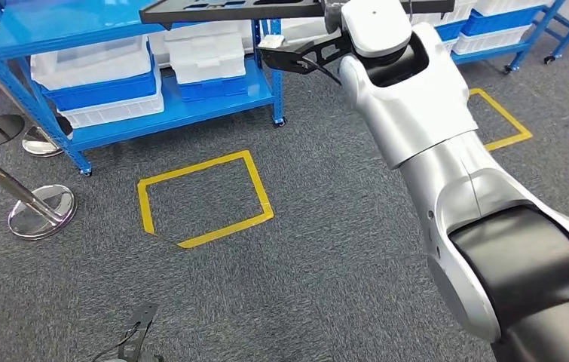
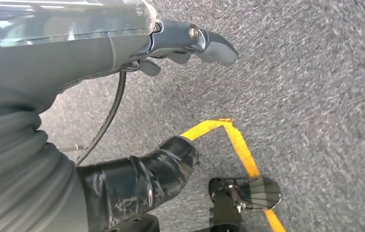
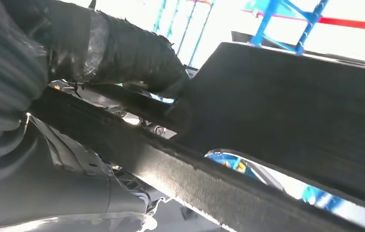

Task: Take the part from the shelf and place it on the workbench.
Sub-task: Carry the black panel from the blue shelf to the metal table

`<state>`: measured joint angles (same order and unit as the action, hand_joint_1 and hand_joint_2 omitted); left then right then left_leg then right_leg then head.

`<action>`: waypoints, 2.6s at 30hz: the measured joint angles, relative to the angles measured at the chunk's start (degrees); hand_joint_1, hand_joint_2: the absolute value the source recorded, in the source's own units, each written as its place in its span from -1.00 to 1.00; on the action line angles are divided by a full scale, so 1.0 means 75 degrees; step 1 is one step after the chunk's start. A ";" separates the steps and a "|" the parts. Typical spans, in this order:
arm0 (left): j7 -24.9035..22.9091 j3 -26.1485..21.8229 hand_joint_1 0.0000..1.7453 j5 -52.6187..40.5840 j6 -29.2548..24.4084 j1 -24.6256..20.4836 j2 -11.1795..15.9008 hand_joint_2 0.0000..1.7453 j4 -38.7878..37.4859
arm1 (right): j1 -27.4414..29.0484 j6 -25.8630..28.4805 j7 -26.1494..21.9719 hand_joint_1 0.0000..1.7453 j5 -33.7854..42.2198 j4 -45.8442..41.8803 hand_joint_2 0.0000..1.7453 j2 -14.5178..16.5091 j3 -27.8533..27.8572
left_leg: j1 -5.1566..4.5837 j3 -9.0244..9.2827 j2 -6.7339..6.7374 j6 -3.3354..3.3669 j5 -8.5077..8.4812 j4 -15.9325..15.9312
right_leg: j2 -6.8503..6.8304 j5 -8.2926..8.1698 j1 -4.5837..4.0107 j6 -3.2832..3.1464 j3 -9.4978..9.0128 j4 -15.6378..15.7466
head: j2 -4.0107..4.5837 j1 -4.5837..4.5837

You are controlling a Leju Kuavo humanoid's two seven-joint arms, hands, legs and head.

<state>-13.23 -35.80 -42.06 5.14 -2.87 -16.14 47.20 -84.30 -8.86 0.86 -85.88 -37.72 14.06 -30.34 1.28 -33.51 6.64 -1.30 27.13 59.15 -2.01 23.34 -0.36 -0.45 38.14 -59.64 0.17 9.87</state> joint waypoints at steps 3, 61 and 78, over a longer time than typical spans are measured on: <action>0.0019 -0.0097 -1.00 -0.0045 0.0018 -0.0028 0.0012 1.00 -0.0049 | -0.0016 0.0004 -0.0001 1.00 0.0000 -0.0003 1.00 -0.0020 0.0000 | 0.0043 -0.0321 -0.0557 -0.0033 0.0535 0.0777 | 0.0242 -0.0079 0.0059 -0.0146 -0.0058 0.0115 | 0.0000 0.0007; 0.0373 -0.1183 -1.00 -0.1079 0.0491 -0.0138 0.0004 1.00 -0.0347 | -0.0044 -0.0142 0.0680 1.00 -0.0003 -0.0068 1.00 -0.1452 0.1830 | -0.0047 0.0070 -0.0061 0.0087 0.0076 -0.0035 | -0.0024 -0.0138 0.0063 0.0062 0.0061 0.0052 | 0.0000 -0.0004; 0.0498 -0.1362 -1.00 -0.1265 0.0552 -0.0140 0.0048 1.00 -0.0402 | -0.0107 -0.0293 0.0694 1.00 -0.0003 -0.0286 1.00 -0.1605 0.1767 | -0.0017 -0.0198 -0.1112 0.0391 -0.0271 -0.0059 | 0.1077 0.0065 0.0101 0.0145 0.0255 -0.0297 | 0.0000 0.0000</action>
<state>-9.50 -46.01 -51.55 9.28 -3.92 -15.78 44.18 -85.10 -11.05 6.07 -85.90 -39.87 2.03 -17.09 1.15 -35.00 -1.70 1.63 25.10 58.71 6.07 23.82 0.40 0.63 40.05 -61.87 0.17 9.87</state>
